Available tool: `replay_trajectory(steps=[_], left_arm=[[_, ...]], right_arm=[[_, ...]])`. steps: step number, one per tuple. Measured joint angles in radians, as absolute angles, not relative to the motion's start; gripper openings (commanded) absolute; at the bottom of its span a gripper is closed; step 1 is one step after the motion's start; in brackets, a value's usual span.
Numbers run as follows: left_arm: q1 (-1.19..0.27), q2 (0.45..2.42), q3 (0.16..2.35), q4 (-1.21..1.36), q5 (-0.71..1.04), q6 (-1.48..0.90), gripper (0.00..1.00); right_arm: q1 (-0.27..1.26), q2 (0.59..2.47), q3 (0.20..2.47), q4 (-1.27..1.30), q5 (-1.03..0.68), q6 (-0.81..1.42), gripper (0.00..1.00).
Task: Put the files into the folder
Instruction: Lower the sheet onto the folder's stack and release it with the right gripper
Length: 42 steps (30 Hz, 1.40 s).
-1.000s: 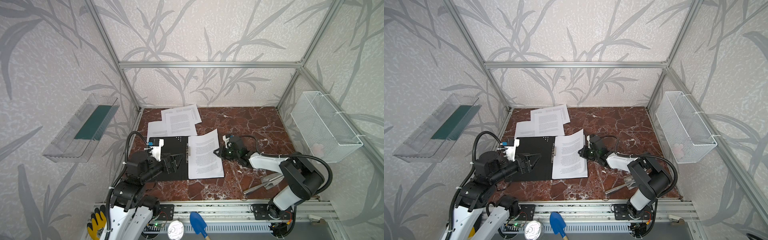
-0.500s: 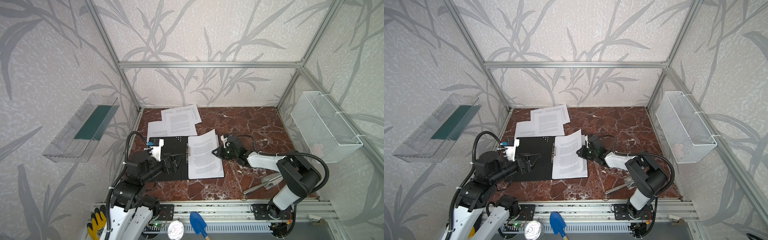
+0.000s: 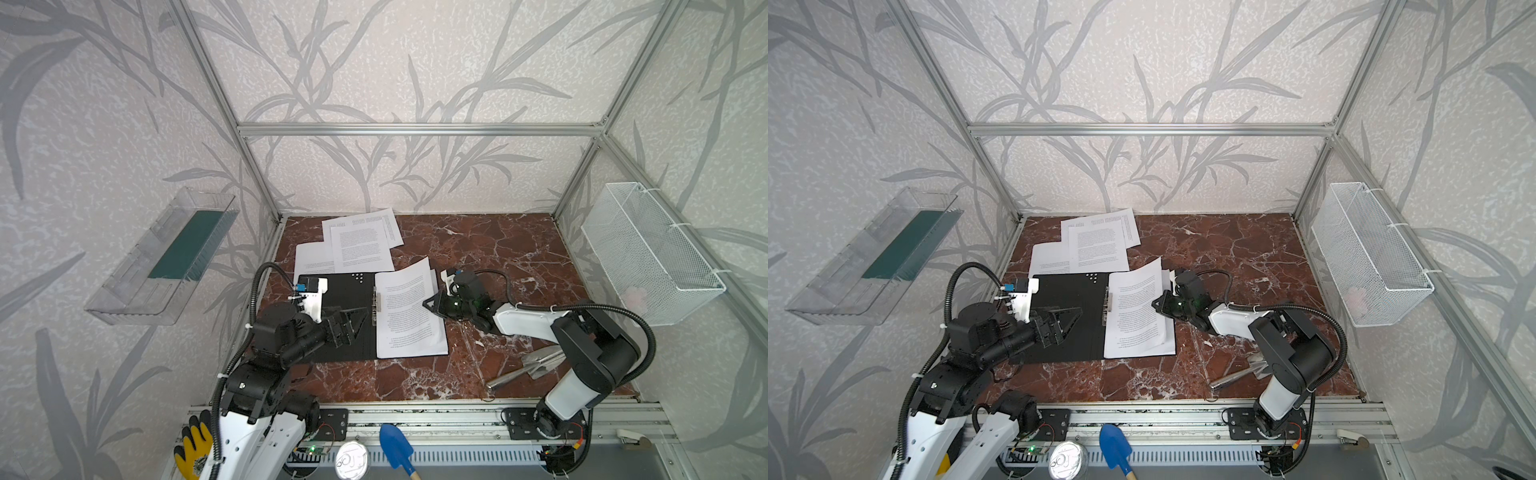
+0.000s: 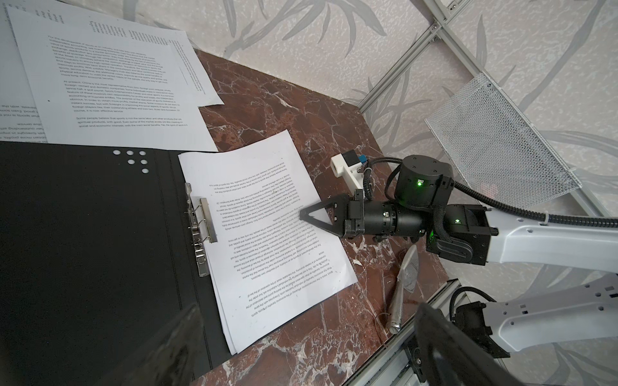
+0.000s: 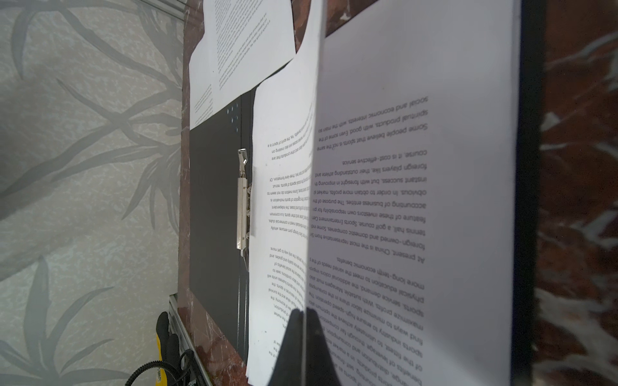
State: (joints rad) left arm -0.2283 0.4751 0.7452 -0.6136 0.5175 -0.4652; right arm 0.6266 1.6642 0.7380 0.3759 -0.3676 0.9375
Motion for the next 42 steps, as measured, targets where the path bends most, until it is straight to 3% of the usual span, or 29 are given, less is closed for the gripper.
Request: replay_trajectory(steps=[30,42], left_arm=[[-0.230,0.474,0.745,-0.614,0.517,-0.465,0.99],[-0.230,0.473,0.745,-0.614,0.517,-0.465,0.99]], right_arm=[[0.643,1.673,0.720,0.445,-0.367,0.995,0.00],[0.643,1.673,0.715,0.448,-0.367,0.998,0.12]])
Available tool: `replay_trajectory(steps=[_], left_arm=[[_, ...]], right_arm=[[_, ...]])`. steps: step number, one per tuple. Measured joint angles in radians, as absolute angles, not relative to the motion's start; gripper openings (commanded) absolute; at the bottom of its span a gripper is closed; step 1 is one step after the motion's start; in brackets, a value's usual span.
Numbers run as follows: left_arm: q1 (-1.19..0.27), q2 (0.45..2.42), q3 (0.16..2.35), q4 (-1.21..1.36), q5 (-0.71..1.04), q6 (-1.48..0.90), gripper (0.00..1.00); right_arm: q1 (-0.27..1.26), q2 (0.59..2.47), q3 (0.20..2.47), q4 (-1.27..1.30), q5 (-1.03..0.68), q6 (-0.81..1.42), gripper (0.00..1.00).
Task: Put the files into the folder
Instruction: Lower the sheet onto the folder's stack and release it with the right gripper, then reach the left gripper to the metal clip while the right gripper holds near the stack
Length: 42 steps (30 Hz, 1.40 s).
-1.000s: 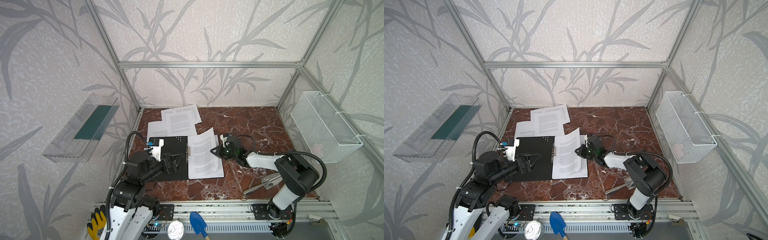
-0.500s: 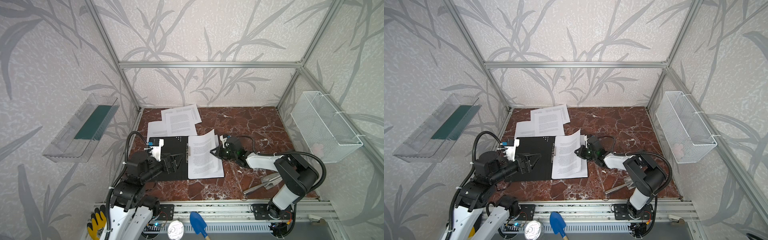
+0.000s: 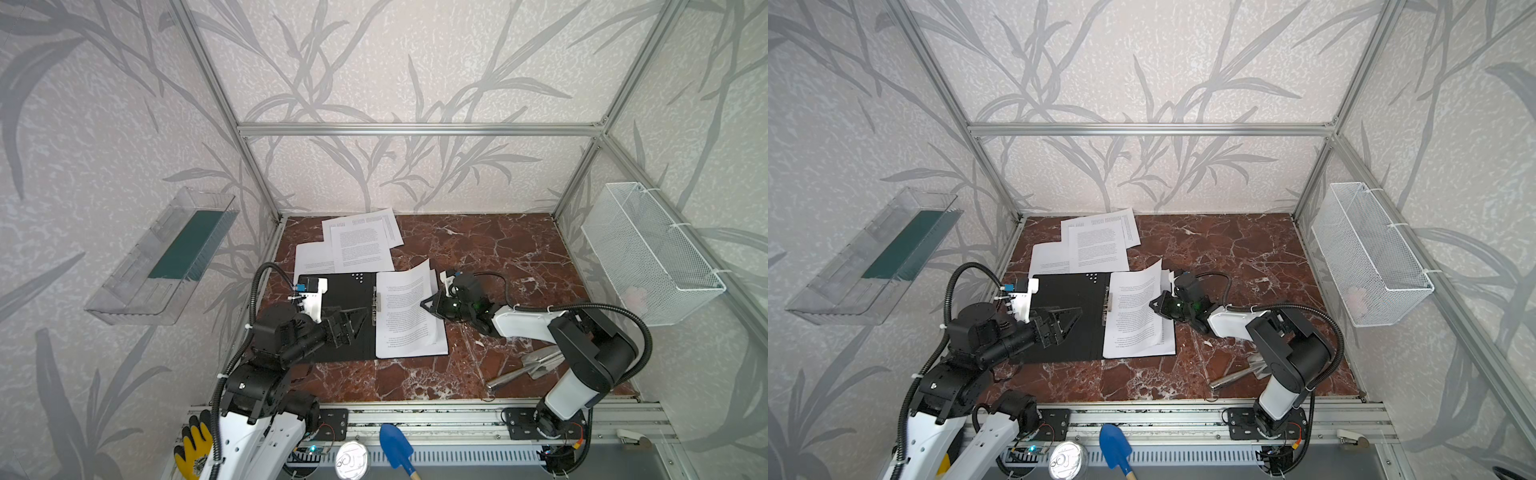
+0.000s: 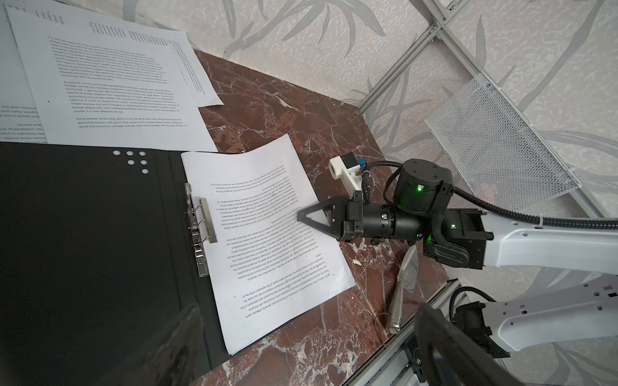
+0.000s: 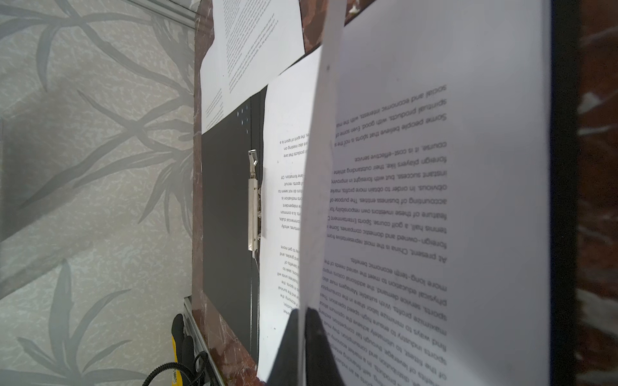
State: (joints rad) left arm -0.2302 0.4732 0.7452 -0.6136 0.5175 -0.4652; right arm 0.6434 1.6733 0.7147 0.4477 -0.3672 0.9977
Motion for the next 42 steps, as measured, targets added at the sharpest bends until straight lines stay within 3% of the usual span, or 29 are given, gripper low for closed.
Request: replay_trajectory(steps=[6,13,17,23,27,33,38,42], left_arm=[[-0.230,0.473,0.745,-0.614,0.517,-0.465,0.99],[-0.230,0.473,0.745,-0.614,0.517,-0.465,0.99],[-0.230,0.473,0.745,-0.614,0.517,-0.466,0.99],[-0.230,0.474,0.745,-0.614,0.517,-0.466,0.99],[-0.230,0.480,0.745,-0.614,0.516,-0.467,0.99],[-0.230,0.550,0.745,-0.619,0.495,-0.487,0.99],[-0.263,0.657,0.746,-0.612,0.484,-0.534,0.99],[-0.426,0.781,0.745,-0.595,0.374,-0.588,0.99]], right_arm=[[0.643,1.673,0.709,0.453,-0.367,0.999,0.27],[0.643,1.670,0.700,0.434,-0.346,0.988,0.65],[0.643,1.628,0.693,0.377,-0.315,0.960,0.77],[0.649,1.430,0.694,0.161,-0.179,0.868,0.86],[0.659,1.226,0.727,-0.049,-0.015,0.762,0.99],[0.646,1.003,0.848,-0.219,0.095,0.565,0.99],[0.614,1.007,0.857,-0.234,-0.007,0.463,0.99],[0.611,1.042,0.734,-0.153,-0.123,0.452,1.00]])
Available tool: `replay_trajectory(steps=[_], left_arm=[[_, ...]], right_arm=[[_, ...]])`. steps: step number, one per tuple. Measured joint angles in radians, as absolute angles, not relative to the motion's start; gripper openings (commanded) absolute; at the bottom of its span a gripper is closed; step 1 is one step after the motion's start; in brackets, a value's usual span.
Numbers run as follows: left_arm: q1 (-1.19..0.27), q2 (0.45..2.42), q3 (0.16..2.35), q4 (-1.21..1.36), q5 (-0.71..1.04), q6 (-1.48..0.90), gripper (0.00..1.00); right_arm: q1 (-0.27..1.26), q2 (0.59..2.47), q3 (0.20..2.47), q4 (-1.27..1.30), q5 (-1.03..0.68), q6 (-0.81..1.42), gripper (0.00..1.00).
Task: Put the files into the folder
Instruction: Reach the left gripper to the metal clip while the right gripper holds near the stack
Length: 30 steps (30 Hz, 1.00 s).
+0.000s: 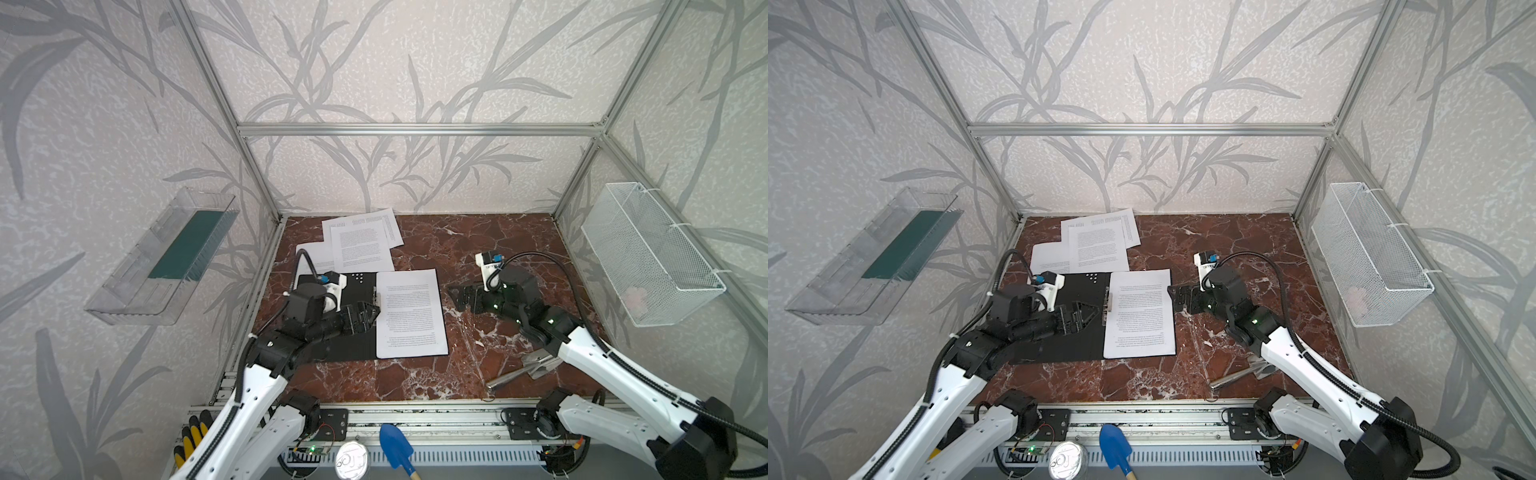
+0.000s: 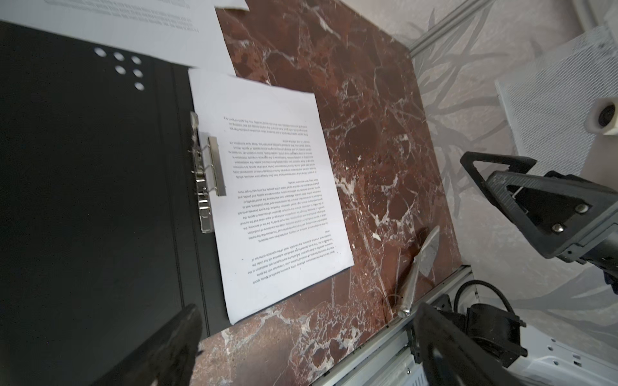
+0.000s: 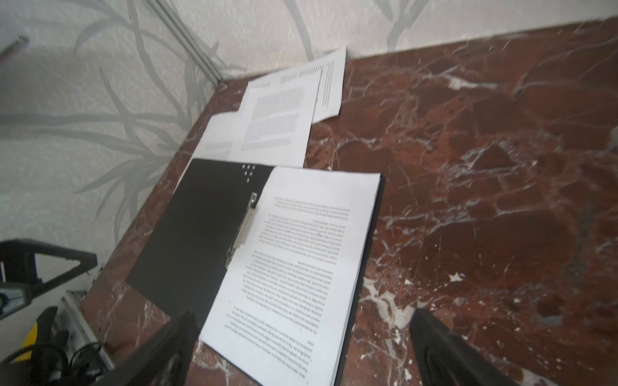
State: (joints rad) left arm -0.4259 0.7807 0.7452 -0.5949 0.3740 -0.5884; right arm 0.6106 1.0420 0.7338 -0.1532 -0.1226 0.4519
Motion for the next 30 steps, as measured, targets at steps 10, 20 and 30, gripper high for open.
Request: replay_trajectory(steps=[10,20,30], left_arm=[[-0.590,1.188,0.756,-0.428,0.085,-0.654,0.74],[-0.578,1.615,1.086,-0.498,-0.031,-0.631,0.38],[-0.548,1.759,1.191,-0.579,-0.105,-0.628,0.38]], right_arm=[[0.610,1.106,0.525,0.084,-0.266,0.480,0.96],[0.610,1.117,0.469,0.235,-0.280,0.517,0.96],[0.610,1.142,0.469,0.287,-0.322,0.539,0.96]])
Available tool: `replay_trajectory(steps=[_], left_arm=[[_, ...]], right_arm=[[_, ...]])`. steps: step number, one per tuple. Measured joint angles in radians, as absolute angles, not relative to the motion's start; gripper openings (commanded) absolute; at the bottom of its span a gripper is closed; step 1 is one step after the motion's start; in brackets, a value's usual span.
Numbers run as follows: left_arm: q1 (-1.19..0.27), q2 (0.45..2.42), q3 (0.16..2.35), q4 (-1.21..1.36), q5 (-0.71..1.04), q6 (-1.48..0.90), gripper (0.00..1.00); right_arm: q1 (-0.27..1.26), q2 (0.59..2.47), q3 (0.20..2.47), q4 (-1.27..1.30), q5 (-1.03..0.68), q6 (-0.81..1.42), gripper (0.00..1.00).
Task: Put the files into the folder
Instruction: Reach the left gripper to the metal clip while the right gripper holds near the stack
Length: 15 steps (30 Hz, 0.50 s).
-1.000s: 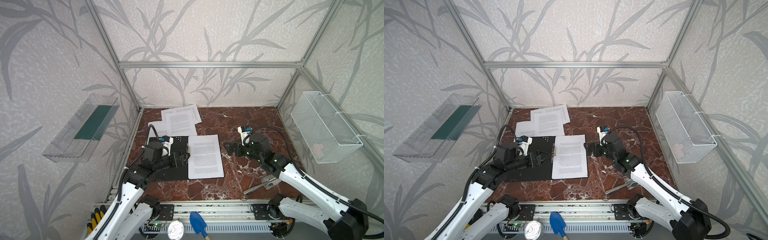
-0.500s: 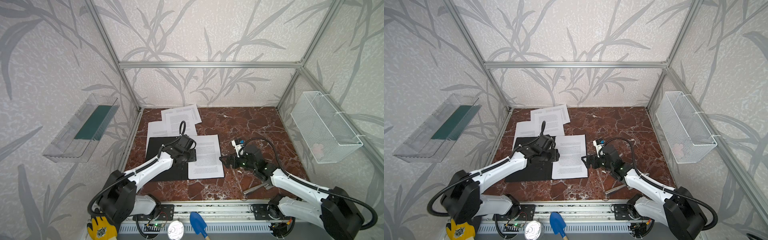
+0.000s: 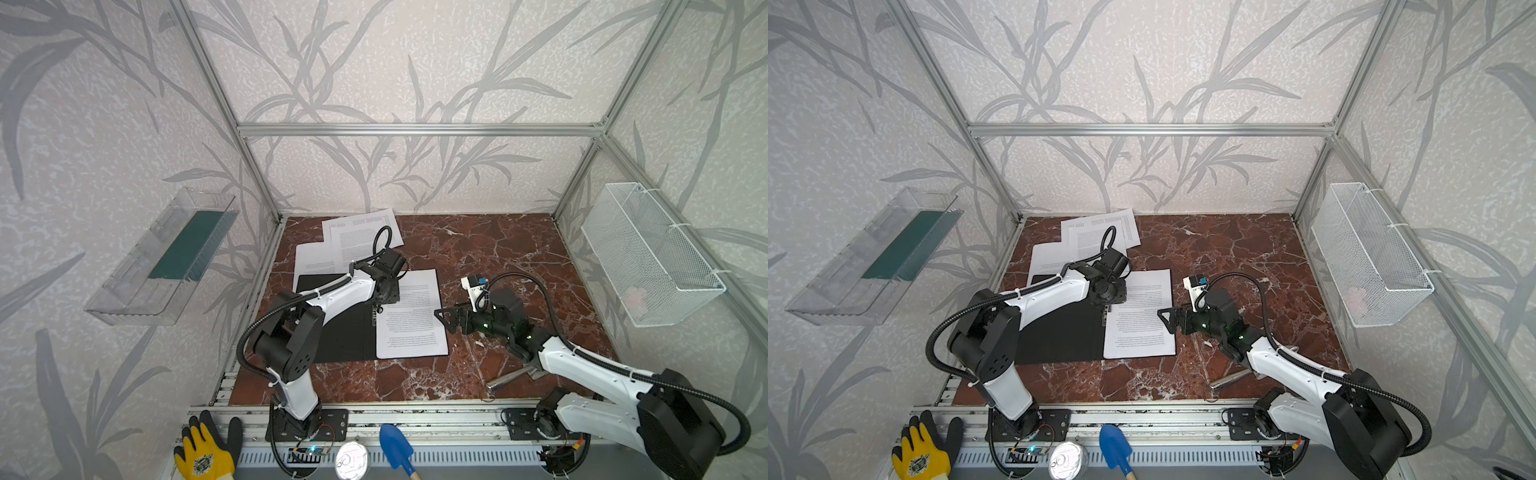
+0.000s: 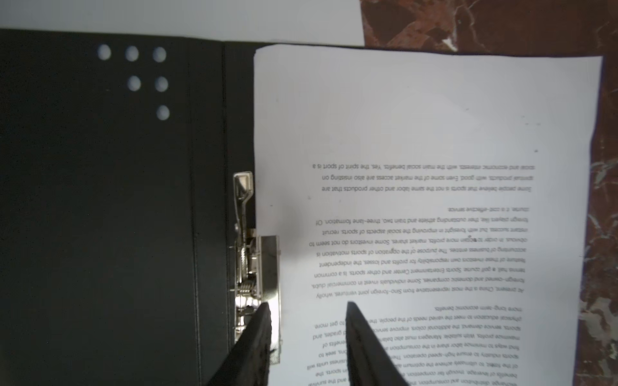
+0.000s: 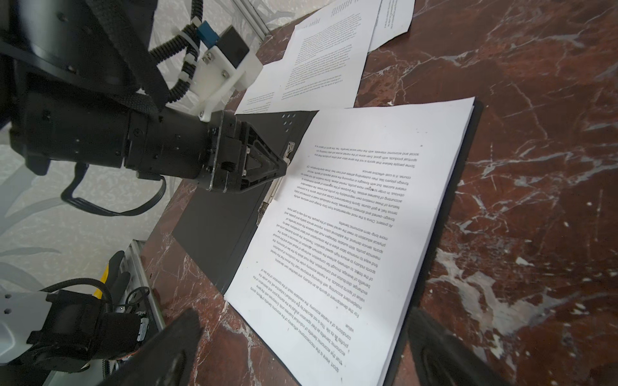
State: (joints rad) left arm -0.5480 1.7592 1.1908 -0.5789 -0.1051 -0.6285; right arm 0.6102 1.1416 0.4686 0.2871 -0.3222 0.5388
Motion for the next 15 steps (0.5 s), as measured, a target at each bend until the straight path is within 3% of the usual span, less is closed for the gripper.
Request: replay_trajectory(steps=[15], left_arm=[[-0.520,1.802,1.191,-0.587,-0.086,-0.628,0.32]], right_arm=[[0.610,1.207,0.469,0.311,-0.358,0.560,0.99]])
